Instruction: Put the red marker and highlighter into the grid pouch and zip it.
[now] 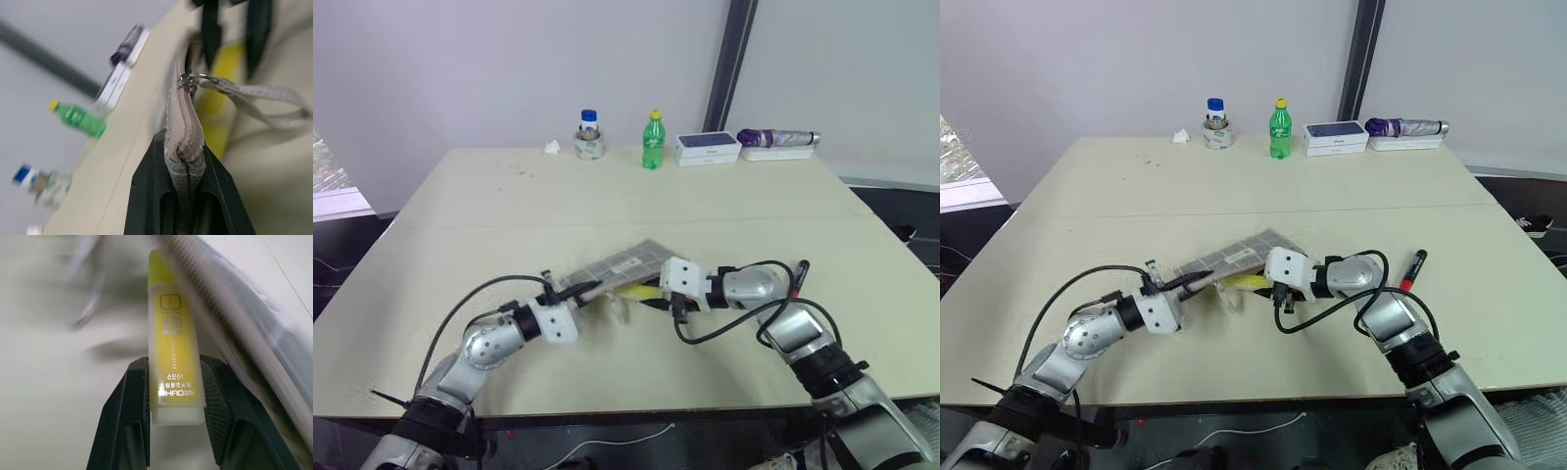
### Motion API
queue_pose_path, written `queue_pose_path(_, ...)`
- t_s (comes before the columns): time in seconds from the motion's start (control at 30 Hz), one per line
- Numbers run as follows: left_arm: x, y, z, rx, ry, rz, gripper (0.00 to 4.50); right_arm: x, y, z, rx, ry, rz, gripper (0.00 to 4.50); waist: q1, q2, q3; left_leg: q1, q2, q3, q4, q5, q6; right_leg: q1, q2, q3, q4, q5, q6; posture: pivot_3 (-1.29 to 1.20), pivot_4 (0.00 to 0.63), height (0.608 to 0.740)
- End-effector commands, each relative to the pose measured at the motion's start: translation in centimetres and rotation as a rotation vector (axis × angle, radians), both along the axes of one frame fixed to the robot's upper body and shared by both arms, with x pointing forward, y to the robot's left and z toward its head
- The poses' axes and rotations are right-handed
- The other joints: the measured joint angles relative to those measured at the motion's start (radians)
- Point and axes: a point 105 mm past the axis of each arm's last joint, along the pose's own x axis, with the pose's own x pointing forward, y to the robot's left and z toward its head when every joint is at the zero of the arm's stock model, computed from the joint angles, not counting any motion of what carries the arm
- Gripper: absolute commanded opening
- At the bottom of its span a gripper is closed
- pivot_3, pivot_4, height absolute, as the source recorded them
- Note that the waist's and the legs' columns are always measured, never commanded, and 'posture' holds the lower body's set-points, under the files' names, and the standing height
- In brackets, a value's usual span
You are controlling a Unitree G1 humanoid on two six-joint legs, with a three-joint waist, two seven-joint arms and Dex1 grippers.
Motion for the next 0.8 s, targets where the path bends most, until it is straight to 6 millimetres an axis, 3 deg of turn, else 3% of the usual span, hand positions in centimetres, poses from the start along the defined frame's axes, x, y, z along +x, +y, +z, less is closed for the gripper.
queue_pose_path(0.03,0.6,1.7,0.9,-0.110,0.071,0.042,0.00,-0.2,-0.8,1.8,0.034,-0.045,0.008,0.89,0.001,0.000,0.000,0.000,0.000,0.000,0.000,0.000,0.000,0.000,0.000,0.000,0.000,0.000,0.000,0.00,0.150,0.740)
queue_pose_path(0.13,0.8,3.1,-0.3,-0.174,0.213,0.044,0.00,-1.1,-1.9,2.0,0.041,-0.014,0.025,0.89,0.002,0.000,0.000,0.000,0.000,0.000,0.001,0.000,0.000,0.001,0.000,-0.001,0.000,0.000,0.000,0.00,0.150,0.740)
queue_pose_path(0.37,1.2,2.8,0.5,-0.256,0.308,-0.026,0.00,-0.7,-1.4,2.5,0.070,-0.013,-0.005,0.89,-0.001,0.000,0.000,0.001,0.000,0.000,0.002,0.000,0.001,0.002,0.001,-0.001,0.000,0.000,0.000,0.00,0.150,0.740)
queue_pose_path(0.5,1.6,3.3,0.8,-0.318,0.350,-0.022,0.00,-0.2,-3.4,4.6,0.152,0.000,-0.078,0.89,0.003,0.000,0.000,0.001,0.001,-0.001,0.003,0.000,0.000,0.003,0.001,-0.001,0.000,0.000,0.000,0.00,0.150,0.740)
queue_pose_path(0.8,1.7,4.1,1.2,-0.337,0.337,-0.007,0.00,0.1,-6.4,6.4,0.237,0.019,-0.190,0.89,0.000,0.000,0.000,0.001,0.001,-0.001,0.004,-0.003,0.004,0.004,0.001,-0.001,0.000,0.000,0.000,0.00,0.150,0.740)
